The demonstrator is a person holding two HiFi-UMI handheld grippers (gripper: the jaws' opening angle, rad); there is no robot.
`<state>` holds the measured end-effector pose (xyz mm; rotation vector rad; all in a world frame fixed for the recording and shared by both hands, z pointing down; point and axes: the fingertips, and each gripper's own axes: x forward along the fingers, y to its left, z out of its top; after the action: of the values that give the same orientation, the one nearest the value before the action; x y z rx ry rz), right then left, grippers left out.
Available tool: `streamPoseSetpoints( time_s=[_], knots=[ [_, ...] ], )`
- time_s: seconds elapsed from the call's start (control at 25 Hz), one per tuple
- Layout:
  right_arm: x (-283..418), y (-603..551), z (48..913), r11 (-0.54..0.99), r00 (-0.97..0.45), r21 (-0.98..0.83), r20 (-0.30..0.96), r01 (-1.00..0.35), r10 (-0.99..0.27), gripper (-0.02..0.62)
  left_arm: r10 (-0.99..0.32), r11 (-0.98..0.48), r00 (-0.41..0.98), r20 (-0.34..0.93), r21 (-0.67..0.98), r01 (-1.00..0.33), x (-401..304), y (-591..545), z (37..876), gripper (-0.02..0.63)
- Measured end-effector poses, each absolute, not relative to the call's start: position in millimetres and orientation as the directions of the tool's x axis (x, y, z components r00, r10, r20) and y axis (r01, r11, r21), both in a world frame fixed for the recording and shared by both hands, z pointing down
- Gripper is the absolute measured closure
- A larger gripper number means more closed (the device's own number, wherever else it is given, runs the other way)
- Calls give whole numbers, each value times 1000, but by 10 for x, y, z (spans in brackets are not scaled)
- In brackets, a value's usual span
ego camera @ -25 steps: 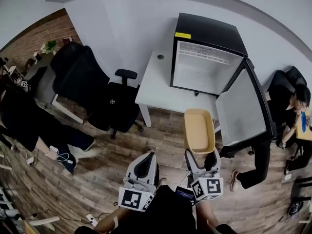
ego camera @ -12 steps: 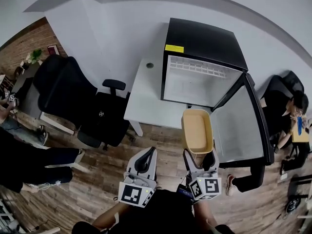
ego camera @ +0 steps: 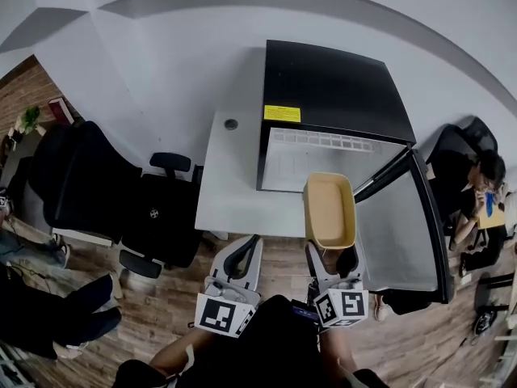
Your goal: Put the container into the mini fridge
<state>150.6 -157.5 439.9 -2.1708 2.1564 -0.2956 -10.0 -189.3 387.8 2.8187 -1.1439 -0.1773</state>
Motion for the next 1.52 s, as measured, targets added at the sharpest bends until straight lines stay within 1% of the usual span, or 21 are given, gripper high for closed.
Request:
streamPoseSetpoints(
  time_s=[0.28,0.4,0.68,0.88,1.52],
  knots=[
    [1727,-1990,4418,-44,26,-181,100,-982,-995,156,-694,-717,717,-63,151,-681,57,-2325,3936,597],
    [1938,-2204,4425,-44,30,-163,89,-986,-996,156,-701,-710,711,-59,149,-688,192,-2456,3978,597],
    [2445,-2723,4516,-28,14,-130,108,-991,-994,155,-733,-679,677,-66,145,-720,524,-2691,3932,597],
    [2733,-3078,4588,-40,27,-114,114,-993,-993,155,-757,-652,649,-73,141,-745,612,-2824,3932,597],
    [2912,-3871,4859,-2,-14,-100,167,-995,-986,155,-814,-580,579,-54,141,-802,728,-3214,3955,597]
  ],
)
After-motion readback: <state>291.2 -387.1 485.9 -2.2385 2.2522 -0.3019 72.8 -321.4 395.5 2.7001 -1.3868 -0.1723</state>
